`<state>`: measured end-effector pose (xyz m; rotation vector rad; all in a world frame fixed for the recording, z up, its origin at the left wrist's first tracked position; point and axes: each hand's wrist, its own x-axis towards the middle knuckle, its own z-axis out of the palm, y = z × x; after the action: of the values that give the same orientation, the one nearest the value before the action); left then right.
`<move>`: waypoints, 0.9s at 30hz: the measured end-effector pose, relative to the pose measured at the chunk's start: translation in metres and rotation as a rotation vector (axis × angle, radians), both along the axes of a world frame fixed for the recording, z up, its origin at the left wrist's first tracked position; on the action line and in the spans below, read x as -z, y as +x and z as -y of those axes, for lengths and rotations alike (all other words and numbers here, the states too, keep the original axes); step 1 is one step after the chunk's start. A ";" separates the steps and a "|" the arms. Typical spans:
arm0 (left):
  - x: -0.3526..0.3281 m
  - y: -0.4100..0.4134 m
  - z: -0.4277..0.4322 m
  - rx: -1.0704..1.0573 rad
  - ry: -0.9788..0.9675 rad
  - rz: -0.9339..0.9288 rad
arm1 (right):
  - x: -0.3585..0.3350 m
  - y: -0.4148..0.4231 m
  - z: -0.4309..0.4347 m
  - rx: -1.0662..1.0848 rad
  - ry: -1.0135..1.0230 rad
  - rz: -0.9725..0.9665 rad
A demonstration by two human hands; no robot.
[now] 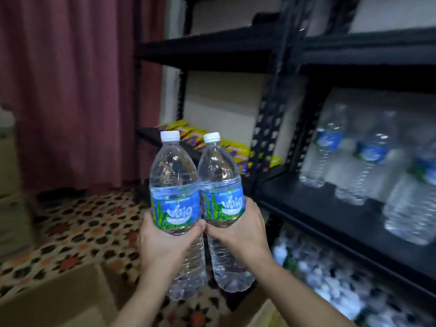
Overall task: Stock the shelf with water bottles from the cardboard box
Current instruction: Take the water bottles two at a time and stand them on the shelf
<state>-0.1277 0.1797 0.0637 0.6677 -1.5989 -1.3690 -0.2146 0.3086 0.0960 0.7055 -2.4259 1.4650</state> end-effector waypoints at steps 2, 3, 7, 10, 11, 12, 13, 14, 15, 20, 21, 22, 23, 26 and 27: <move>-0.018 -0.028 -0.032 0.060 -0.016 -0.041 | -0.018 -0.018 -0.035 0.076 -0.010 -0.057; -0.027 -0.040 -0.049 0.080 -0.031 -0.063 | -0.026 -0.027 -0.051 0.114 -0.017 -0.085; -0.055 -0.081 -0.115 0.142 -0.056 -0.117 | -0.052 -0.056 -0.112 0.254 -0.055 -0.139; -0.069 -0.107 -0.153 0.189 -0.058 -0.173 | -0.064 -0.074 -0.150 0.339 -0.108 -0.117; -0.073 -0.115 -0.164 0.200 -0.060 -0.183 | -0.067 -0.080 -0.162 0.370 -0.129 -0.118; -0.077 -0.124 -0.174 0.214 -0.062 -0.188 | -0.069 -0.088 -0.173 0.396 -0.145 -0.120; -0.082 -0.132 -0.182 0.231 -0.061 -0.192 | -0.072 -0.095 -0.183 0.418 -0.155 -0.116; -0.086 -0.139 -0.190 0.251 -0.061 -0.193 | -0.076 -0.102 -0.192 0.431 -0.168 -0.112; -0.090 -0.146 -0.196 0.269 -0.065 -0.195 | -0.080 -0.110 -0.200 0.448 -0.180 -0.105; -0.107 -0.172 -0.211 0.335 -0.132 -0.215 | -0.110 -0.141 -0.221 0.541 -0.193 -0.133; -0.110 -0.176 -0.211 0.345 -0.151 -0.215 | -0.115 -0.149 -0.223 0.573 -0.205 -0.147; -0.113 -0.180 -0.210 0.354 -0.172 -0.212 | -0.117 -0.158 -0.224 0.605 -0.225 -0.160; -0.115 -0.185 -0.208 0.364 -0.191 -0.204 | -0.119 -0.167 -0.224 0.639 -0.240 -0.173; -0.118 -0.195 -0.202 0.400 -0.220 -0.196 | -0.116 -0.199 -0.224 0.720 -0.269 -0.205; -0.119 -0.198 -0.200 0.409 -0.228 -0.198 | -0.115 -0.208 -0.225 0.733 -0.291 -0.197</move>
<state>-0.3260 0.3797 0.1825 0.0640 -1.7535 -1.4567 -0.4226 0.5332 0.2106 -0.1055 -1.9365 1.3011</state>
